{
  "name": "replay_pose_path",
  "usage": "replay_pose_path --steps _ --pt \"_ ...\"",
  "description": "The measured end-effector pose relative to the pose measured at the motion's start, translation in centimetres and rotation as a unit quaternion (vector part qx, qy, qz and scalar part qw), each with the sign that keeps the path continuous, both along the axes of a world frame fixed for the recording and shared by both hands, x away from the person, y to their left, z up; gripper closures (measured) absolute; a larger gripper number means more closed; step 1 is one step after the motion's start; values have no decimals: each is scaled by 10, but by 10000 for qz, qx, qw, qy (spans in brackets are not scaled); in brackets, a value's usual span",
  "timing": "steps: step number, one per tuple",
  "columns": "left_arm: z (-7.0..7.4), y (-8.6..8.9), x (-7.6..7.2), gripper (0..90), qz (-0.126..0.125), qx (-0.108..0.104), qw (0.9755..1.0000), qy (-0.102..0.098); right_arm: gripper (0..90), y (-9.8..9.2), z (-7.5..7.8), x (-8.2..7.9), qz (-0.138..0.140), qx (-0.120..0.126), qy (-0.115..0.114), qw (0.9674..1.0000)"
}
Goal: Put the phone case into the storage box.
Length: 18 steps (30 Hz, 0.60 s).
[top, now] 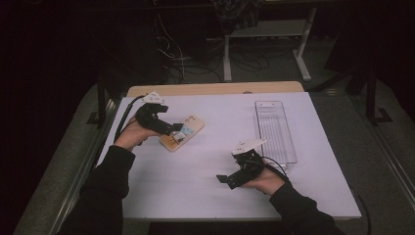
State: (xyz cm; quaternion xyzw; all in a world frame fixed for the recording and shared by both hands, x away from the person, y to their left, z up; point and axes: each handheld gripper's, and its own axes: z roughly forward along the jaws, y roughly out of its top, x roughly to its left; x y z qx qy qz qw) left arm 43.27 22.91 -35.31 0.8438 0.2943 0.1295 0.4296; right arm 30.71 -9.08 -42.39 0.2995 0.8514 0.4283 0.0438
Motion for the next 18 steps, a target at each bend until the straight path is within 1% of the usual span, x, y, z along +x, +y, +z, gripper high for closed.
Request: replay_pose_path --steps 1,2,4,5,6,7,8,9,10,11,12,13,14,15,16,17,18 --pt "0 0 0 0 0 0 10000 0 0 0 0 0 0 0 0 10000" --pt "2 0 6 0 43 -27 10000 20 0 0 0 0 12 1 -11 10000" --pt "2 0 8 0 85 -60 9999 19 0 0 0 0 0 -1 6 10000" --pt "3 -1 10 0 98 16 9999 25 0 0 0 0 1 -5 6 10000" --pt "5 -2 15 0 171 -13 9999 16 0 0 0 0 -11 -5 22 10000" --pt "5 -2 15 0 171 -13 9999 16 0 0 -1 1 19 -14 -37 10000" --pt "6 -3 17 0 172 -32 9998 18 0 0 -1 1 19 -14 -37 10000" --pt "7 -3 20 0 169 -9 9999 -2 0 -1 -1 1 46 -29 -98 9999" --pt "9 -4 22 0 198 0 9998 -8 0 0 0 0 -13 -3 31 10000" --pt "9 -5 24 0 200 3 9998 -2 0 0 0 0 -13 -3 31 10000" --pt "11 -5 25 0 215 56 9998 4 0 0 -1 1 33 -19 -76 10000" --pt "12 -7 28 0 279 37 9996 40 0 0 -1 1 34 -18 -82 10000" --pt "12 -7 28 0 279 37 9996 40 0 0 -1 1 34 -18 -82 10000" --pt "12 -7 30 0 262 148 9995 10 0 0 -1 1 32 -18 -79 10000" --pt "12 -7 31 0 322 177 9993 45 0 0 -1 1 32 -18 -79 10000" --pt "12 -7 33 0 346 173 9992 53 0 0 -1 0 8 -5 -24 10000" --pt "11 -8 34 0 399 131 9991 72 0 0 -1 1 33 -17 -79 10000"
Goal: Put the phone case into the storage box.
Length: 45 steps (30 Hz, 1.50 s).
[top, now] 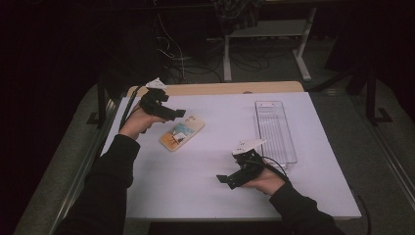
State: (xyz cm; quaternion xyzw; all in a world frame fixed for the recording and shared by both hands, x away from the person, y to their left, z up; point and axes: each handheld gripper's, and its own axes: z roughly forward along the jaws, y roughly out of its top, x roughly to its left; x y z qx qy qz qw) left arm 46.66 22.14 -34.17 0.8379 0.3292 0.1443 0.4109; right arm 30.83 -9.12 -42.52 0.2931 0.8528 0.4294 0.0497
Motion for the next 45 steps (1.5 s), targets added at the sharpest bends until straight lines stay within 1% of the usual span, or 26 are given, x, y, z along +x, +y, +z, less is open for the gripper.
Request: replay_pose_path --steps 1,2,3,5,6,7,10,11,12,13,17,18,19,20,21,22,23,24,25,27,29,32,35,37,40,45 --pt "0 1 2 0 -27 76 10000 -33 0 0 0 0 0 0 0 10000" --pt "-1 0 2 0 15 27 10000 15 0 1 1 -1 -58 20 109 9999" --pt "-1 0 3 0 6 88 10000 4 0 1 1 -1 -58 22 113 9999" --pt "-2 0 3 0 37 48 10000 32 0 1 1 -2 -58 24 113 9999" --pt "-2 0 4 0 35 82 10000 10 0 1 1 -1 -45 23 95 9999" --pt "-3 1 5 0 39 89 10000 8 0 0 0 0 7 4 9 10000" --pt "-4 1 5 0 111 64 9999 -7 0 0 0 0 9 1 19 10000" --pt "-4 2 6 0 87 151 9998 -10 0 0 0 0 16 0 15 10000" --pt "-5 2 6 0 111 131 9999 -3 0 0 0 0 11 2 20 10000" --pt "-6 3 6 0 129 174 9998 19 0 0 0 0 8 -4 33 10000" --pt "-10 3 7 0 176 98 9998 77 0 0 0 0 7 -23 24 10000" --pt "-11 4 7 0 154 125 9998 67 0 0 0 0 7 -32 17 10000" --pt "-12 4 7 0 126 184 9997 78 0 1 1 -2 -45 -4 138 9999" --pt "-16 4 7 0 142 176 9997 93 0 1 1 -2 -23 -9 112 9999" --pt "-16 4 7 0 142 176 9997 93 0 1 1 -2 -23 -9 112 9999" --pt "-18 3 7 0 173 102 9997 132 0 1 1 -2 -21 -10 104 9999" --pt "-20 3 7 0 169 129 9997 146 0 1 1 -2 -40 -7 128 9999" --pt "-22 4 7 0 171 185 9994 223 0 1 1 -2 -33 -13 106 9999" --pt "-24 4 8 0 170 215 9994 201 0 1 1 -2 -48 -21 112 9999" --pt "-28 3 7 0 199 177 9993 265 0 1 1 -2 -26 -31 95 9999" --pt "-29 4 7 0 166 208 9993 245 0 1 0 -2 -18 -34 92 10000" --pt "-32 5 7 0 222 140 9992 289 0 1 0 -2 0 -41 63 10000" --pt "-36 6 6 0 209 182 9992 302 0 0 0 -2 4 -44 60 10000" --pt "-39 6 4 0 254 123 9991 324 0 0 1 -2 6 -34 89 10000" --pt "-43 7 4 0 258 179 9988 364 0 1 1 -2 17 -47 86 10000" --pt "-51 8 2 0 272 192 9986 423 0 0 0 -2 33 -54 56 10000"
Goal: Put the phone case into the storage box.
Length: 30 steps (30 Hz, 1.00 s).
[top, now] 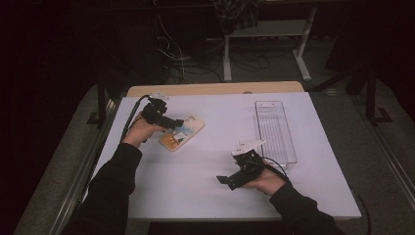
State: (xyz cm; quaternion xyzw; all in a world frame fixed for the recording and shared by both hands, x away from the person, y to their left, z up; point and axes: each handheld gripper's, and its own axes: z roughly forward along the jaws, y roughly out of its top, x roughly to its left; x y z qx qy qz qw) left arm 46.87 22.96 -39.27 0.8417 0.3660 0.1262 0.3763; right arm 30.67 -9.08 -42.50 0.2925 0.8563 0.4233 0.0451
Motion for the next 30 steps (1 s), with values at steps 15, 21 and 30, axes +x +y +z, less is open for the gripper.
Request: replay_pose_path --steps 15,21,30 --pt "-20 -4 -7 0 3 64 9998 204 0 0 -1 0 17 -20 13 10000" --pt "-26 -6 -10 0 -21 142 9996 226 0 0 -1 0 19 -28 16 10000" --pt "-36 -9 -13 0 -58 331 9990 304 0 0 0 0 14 -35 39 10000"
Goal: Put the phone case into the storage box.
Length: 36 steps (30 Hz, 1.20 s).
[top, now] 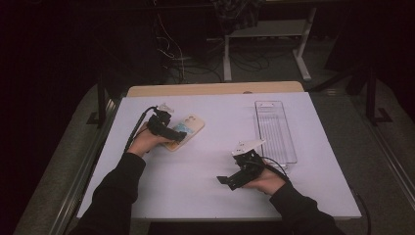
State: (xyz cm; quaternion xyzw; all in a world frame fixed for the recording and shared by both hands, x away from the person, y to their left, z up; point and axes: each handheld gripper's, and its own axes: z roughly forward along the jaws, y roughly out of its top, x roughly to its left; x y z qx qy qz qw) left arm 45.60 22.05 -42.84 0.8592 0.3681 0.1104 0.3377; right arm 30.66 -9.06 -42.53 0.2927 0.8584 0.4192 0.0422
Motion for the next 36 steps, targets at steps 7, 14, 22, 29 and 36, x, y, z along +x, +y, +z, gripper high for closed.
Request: replay_pose_path --steps 7,14,22,29,36 --pt "-7 -5 -2 0 9 48 10000 67 0 0 0 0 1 -7 18 10000" --pt "-9 -7 -3 0 -58 263 9996 74 0 0 0 0 15 -14 -1 10000" --pt "-13 -9 -4 0 -121 524 9984 146 0 0 0 0 29 -22 -19 10000" --pt "-16 -12 -4 0 -186 692 9972 197 0 0 0 0 34 -29 -26 10000" --pt "-17 -11 -4 4 -221 691 9970 268 0 0 0 0 34 -23 -22 10000"
